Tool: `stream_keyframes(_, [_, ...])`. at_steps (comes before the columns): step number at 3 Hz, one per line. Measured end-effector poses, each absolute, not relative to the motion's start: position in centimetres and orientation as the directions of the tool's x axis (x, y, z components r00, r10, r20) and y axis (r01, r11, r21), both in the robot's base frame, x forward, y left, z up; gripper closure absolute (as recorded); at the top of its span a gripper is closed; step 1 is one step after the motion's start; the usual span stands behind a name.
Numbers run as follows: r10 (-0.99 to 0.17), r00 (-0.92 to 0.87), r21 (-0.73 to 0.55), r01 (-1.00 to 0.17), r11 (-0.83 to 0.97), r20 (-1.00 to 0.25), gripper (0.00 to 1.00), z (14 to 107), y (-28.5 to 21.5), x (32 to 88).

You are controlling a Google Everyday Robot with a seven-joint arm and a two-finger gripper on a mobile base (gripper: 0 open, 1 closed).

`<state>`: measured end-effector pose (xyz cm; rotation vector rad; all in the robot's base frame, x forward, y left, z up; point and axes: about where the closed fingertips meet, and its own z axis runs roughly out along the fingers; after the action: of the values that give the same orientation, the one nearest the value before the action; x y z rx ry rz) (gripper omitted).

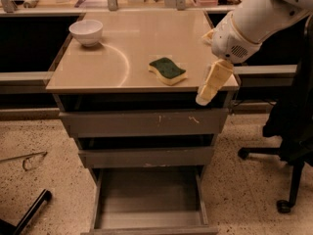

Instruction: Place sponge into bottom drawer

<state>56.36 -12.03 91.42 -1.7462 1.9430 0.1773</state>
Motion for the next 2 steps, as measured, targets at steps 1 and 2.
stream_keyframes(1, [-0.842, 0.027, -0.243, -0.962, 0.125, -0.539, 0.0, 90.85, -8.42, 59.93])
stream_keyframes(2, [-0.842, 0.027, -0.243, -0.962, 0.125, -0.539, 0.0, 90.85, -8.42, 59.93])
